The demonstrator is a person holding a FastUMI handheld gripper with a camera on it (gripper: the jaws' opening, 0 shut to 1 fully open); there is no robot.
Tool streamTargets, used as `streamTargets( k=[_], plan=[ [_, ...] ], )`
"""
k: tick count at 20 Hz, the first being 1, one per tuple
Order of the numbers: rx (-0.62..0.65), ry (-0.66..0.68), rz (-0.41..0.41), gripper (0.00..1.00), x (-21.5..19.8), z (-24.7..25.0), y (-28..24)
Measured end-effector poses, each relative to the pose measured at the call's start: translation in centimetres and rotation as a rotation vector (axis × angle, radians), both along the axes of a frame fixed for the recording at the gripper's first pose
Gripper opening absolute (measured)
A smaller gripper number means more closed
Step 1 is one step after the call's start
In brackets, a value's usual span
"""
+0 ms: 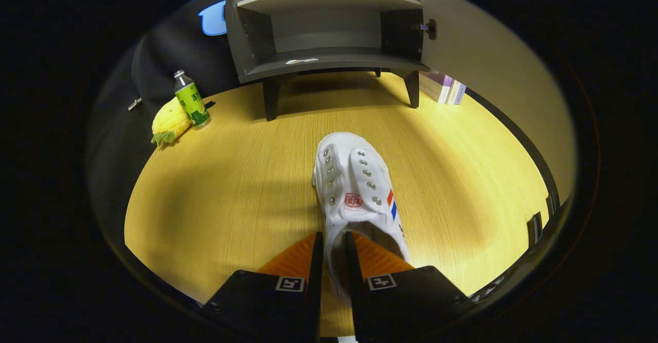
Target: Open the shoe cabinet door, grab the shoes and put them into the shoe cabinet, then close the shoe cabinet door.
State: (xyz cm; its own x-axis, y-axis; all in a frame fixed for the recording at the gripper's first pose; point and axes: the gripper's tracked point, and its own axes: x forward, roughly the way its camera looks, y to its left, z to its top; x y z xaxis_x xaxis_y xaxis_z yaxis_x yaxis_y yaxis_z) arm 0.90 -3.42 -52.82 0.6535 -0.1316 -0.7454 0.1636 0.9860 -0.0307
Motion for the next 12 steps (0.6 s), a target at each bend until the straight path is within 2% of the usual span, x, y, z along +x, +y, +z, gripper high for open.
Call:
streamTargets(
  k=[5,9,12],
  plan=[
    [-0.014,-0.061,0.011,0.29,1.9,-0.2,0.0],
    [0.008,-0.131,-0.007,0.24,3.2,-0.2,-0.2],
    [0.007,-0.173,-0.021,0.24,3.3,-0.2,-0.4]
  ],
)
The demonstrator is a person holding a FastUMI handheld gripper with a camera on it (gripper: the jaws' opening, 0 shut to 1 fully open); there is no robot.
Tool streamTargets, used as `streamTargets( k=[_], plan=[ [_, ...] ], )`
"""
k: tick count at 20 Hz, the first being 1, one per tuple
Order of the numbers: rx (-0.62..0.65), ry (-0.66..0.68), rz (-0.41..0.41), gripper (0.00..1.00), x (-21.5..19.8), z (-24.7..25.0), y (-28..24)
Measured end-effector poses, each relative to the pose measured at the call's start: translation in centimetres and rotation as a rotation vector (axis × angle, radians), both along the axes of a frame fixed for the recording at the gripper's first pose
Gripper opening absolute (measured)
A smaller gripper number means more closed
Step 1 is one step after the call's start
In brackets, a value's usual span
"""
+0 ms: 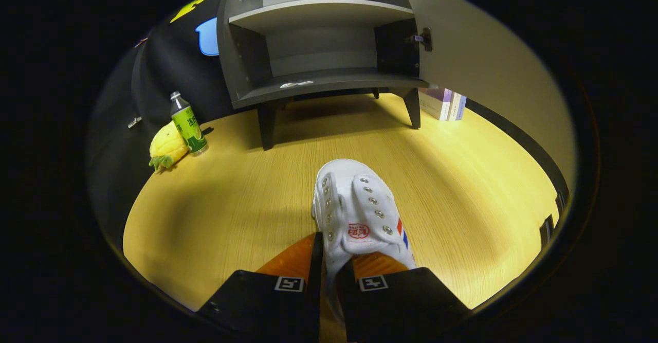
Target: Open the shoe cabinet door, grab the shoes and put them into the shoe cabinet, then close the shoe cabinet door.
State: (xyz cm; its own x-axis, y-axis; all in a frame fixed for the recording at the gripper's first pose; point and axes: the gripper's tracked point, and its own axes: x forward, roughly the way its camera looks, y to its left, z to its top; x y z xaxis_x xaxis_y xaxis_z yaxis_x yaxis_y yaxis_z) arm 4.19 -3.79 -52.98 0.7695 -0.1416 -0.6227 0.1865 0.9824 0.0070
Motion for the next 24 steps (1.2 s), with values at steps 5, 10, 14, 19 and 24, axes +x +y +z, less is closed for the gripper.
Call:
streamTargets(
  k=[5,10,14,19,24],
  plan=[
    [-0.057,-0.034,0.030,0.25,0.1,0.0,0.0],
    [0.038,-0.101,-0.003,0.25,0.8,0.5,0.1],
    [0.007,-0.084,0.009,0.25,1.0,0.2,-0.1],
    [-0.014,-0.076,0.012,0.26,1.2,0.0,0.0],
    [-0.004,-0.066,0.042,0.06,1.3,-0.1,0.5]
  ],
)
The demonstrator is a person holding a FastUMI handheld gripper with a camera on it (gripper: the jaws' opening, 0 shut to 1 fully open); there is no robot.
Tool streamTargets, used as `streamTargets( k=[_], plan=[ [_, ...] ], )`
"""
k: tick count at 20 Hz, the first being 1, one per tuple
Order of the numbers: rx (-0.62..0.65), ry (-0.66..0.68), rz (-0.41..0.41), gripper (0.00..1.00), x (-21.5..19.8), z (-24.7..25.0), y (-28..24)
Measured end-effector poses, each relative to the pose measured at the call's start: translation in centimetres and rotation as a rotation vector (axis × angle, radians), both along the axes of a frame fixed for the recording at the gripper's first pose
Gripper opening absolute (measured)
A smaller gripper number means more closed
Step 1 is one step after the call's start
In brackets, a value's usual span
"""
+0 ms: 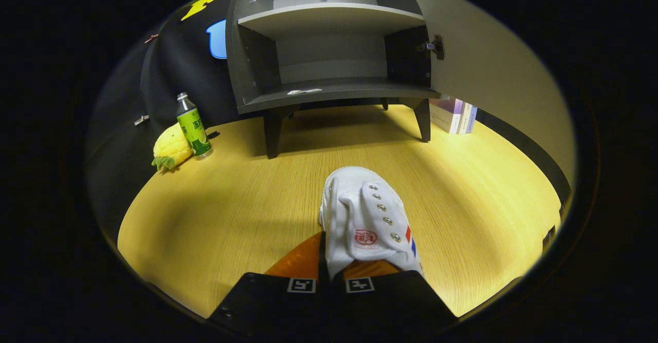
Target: Open the shoe cabinet door, grab the shoes and put them into the shoe cabinet, then close the shoe cabinet door.
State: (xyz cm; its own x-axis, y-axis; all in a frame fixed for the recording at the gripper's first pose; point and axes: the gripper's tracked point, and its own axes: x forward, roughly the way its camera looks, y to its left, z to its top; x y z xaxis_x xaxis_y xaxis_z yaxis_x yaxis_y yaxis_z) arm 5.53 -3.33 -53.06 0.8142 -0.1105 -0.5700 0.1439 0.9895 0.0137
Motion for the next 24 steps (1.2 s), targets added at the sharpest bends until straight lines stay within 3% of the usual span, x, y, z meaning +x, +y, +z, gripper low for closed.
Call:
streamTargets(
  k=[11,16,24],
  plan=[
    [-0.054,0.037,0.062,0.05,0.7,2.2,1.1],
    [-0.055,-0.014,0.064,0.05,0.4,9.5,1.2],
    [-0.075,-0.188,0.049,0.05,2.6,25.8,2.0]
  ],
)
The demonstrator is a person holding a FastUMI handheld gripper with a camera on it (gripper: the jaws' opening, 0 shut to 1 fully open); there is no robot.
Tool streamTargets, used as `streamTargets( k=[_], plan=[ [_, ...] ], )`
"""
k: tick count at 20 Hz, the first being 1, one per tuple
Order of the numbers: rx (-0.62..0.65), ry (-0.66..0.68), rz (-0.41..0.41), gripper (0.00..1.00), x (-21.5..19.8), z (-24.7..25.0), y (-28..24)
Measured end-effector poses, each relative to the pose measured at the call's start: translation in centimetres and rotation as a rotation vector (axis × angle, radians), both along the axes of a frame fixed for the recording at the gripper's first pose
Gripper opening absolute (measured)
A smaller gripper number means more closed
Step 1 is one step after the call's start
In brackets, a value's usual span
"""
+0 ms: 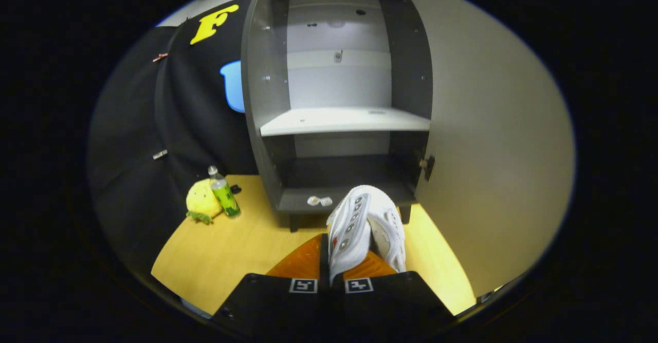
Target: Open the shoe cabinet door, grab the shoes and put them into the shoe cabinet, then close the shoe cabinet door.
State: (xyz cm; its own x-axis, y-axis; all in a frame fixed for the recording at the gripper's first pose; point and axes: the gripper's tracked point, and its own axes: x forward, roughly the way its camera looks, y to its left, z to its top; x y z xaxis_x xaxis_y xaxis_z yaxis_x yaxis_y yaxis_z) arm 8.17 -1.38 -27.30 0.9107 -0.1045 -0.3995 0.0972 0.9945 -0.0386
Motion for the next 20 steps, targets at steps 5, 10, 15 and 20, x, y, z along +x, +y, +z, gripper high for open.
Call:
streamTargets(
  k=[5,10,15,20],
  plan=[
    [0.007,-0.090,-0.012,0.04,3.9,6.8,-0.9],
    [-0.015,-0.157,0.010,0.05,10.2,12.2,-2.4],
    [-0.058,-0.181,0.056,0.04,18.2,15.3,-3.5],
    [-0.085,-0.181,0.079,0.04,26.4,15.3,-5.1]
  ],
)
